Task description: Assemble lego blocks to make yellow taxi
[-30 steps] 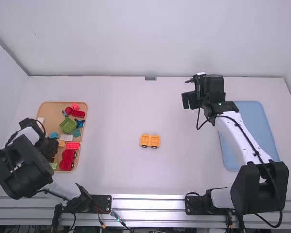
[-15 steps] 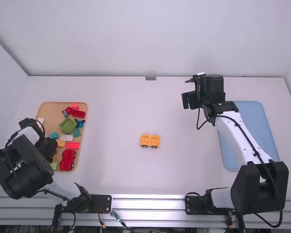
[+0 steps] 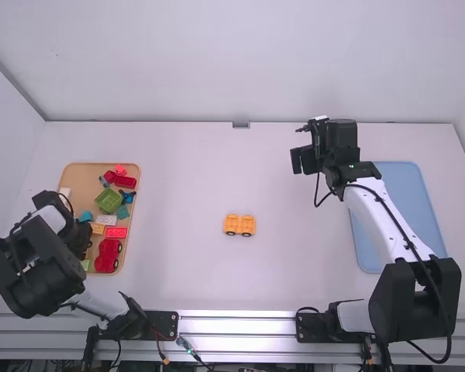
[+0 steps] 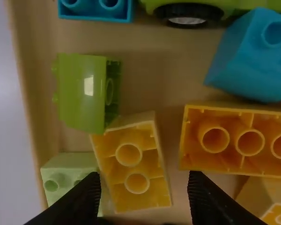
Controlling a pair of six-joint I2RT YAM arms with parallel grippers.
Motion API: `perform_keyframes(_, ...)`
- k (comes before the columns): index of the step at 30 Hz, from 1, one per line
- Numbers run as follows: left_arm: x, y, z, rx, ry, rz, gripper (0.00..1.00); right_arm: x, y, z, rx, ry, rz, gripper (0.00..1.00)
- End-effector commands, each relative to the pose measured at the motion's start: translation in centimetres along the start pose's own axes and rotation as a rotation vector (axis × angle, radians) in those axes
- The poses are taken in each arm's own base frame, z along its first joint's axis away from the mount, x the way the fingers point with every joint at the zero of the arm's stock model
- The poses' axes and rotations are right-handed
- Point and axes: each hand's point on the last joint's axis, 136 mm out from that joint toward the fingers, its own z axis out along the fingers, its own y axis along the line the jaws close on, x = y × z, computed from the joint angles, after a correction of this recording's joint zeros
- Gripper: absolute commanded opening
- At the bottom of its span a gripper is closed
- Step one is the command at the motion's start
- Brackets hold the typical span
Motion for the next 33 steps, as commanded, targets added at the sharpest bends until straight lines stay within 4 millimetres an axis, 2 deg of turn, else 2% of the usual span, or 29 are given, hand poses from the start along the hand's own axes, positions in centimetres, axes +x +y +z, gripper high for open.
perform_keyframes(1,0.9,1.1,0.5,-0.028,0.019,0.000,0.50,-1.5,0.0,-0.3,-0.003,-0.030,0.002,0.99)
perform_keyframes(8,1.1,1.1,0.6,-0.026,0.027,-0.001,0.46,-1.6,0.0,-0.3,-0.003,-0.033,0.002,0.99)
perform_keyframes(20,1.2,1.3,1.5,-0.011,0.002,-0.050,0.45,-1.5,0.0,-0.3,-0.003,-0.030,0.002,0.99)
perform_keyframes(26,1.1,1.2,1.5,-0.006,-0.002,-0.051,0.32,-1.5,0.0,-0.3,-0.003,-0.030,0.002,0.99)
perform_keyframes(33,0.9,0.9,1.3,0.000,-0.007,-0.050,0.29,-1.5,0.0,-0.3,-0.003,-0.028,0.002,0.99)
